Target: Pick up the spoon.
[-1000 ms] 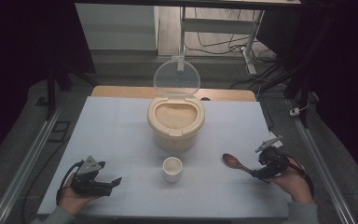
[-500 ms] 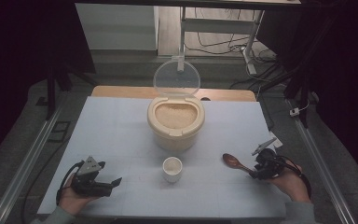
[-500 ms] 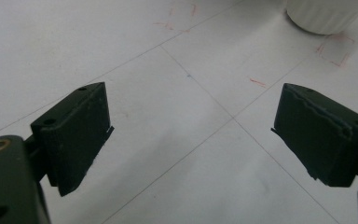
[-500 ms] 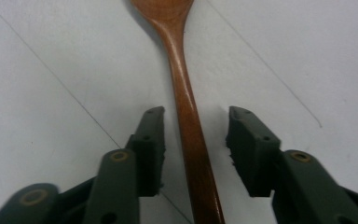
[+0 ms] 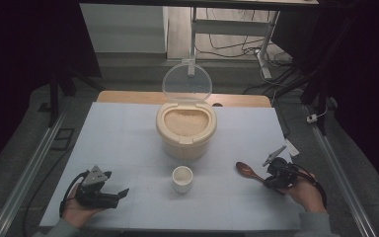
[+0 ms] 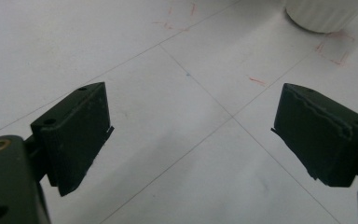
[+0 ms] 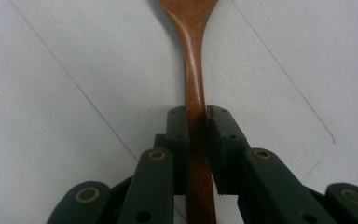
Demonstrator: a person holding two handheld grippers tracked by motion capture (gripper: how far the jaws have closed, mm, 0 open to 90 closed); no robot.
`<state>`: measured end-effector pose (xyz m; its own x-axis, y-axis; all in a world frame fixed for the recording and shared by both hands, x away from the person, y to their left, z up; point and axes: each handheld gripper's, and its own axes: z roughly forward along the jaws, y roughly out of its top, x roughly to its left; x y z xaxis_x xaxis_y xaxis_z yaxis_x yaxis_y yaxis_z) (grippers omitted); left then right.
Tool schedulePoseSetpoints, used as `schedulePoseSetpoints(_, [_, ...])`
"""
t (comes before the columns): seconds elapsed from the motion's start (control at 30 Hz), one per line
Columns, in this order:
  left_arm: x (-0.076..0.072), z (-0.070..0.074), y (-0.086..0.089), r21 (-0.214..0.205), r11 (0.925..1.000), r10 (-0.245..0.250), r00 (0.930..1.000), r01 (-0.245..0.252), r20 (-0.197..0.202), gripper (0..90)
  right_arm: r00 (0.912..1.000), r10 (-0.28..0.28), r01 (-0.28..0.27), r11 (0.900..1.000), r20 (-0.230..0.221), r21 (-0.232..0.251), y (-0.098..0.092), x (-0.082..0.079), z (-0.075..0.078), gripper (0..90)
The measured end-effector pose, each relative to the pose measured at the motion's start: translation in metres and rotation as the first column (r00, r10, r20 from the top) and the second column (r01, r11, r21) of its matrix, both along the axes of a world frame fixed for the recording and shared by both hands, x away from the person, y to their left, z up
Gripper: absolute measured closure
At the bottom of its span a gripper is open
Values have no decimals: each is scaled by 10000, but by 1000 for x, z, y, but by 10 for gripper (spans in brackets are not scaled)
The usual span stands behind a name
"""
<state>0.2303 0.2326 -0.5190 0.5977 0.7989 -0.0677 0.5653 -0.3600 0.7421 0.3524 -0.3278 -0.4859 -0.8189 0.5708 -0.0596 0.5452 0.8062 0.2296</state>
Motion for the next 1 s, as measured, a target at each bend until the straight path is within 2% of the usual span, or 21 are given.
schedulePoseSetpoints(0.23, [0,0,1,8,10000,-8,10000,8,-8,107,9990,332,-331,9994,297,-41,0,-4,0,800])
schedulePoseSetpoints(0.4, [1,-1,1,30,10000,15,10000,-15,-7,107,9986,351,-361,9990,397,264,-4,-5,0,800])
schedulePoseSetpoints(0.63, [1,-1,1,55,10000,8,10000,-8,-27,107,9964,270,-334,9963,798,788,-7,-7,9,801])
schedulePoseSetpoints(0.73, [1,-1,1,61,10000,9,10000,-8,-31,107,9940,257,-372,9935,1060,1080,-7,-8,14,801])
schedulePoseSetpoints(1.0, [1,-2,1,76,10000,7,10000,-7,-35,107,9901,241,-479,9841,1381,1710,-9,-10,23,802])
